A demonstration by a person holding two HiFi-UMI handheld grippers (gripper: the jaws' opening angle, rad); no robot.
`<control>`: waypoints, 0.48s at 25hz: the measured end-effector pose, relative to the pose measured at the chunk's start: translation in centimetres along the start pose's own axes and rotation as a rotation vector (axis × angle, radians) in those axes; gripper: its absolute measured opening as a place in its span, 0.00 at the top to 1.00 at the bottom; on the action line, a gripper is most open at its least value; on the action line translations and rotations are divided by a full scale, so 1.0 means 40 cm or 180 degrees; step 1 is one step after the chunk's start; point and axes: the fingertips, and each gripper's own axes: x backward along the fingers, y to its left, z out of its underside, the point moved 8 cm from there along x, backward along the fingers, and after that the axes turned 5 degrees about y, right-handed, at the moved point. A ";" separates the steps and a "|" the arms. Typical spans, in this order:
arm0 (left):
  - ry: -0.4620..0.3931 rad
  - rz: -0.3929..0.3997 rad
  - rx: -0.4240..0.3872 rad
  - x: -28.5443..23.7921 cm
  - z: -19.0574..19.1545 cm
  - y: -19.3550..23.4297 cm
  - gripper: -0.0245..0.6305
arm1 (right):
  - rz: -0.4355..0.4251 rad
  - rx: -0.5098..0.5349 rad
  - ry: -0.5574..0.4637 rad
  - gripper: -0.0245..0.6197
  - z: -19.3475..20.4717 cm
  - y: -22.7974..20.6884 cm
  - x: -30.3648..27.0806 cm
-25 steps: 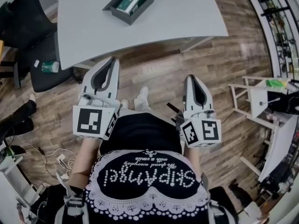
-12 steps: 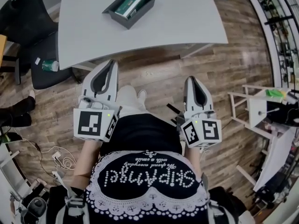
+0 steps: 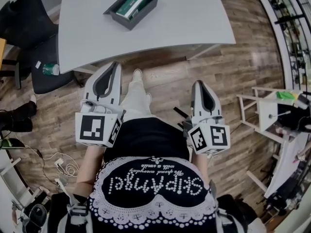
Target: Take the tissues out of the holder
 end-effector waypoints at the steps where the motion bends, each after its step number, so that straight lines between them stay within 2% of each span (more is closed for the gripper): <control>1: 0.0003 0.0009 0.0003 -0.006 0.000 0.001 0.91 | 0.0006 -0.0002 0.0000 0.91 -0.001 -0.002 -0.004; 12: 0.0041 0.0045 0.0049 -0.092 -0.016 0.037 0.91 | 0.0054 -0.0016 0.0053 0.91 -0.035 -0.024 -0.078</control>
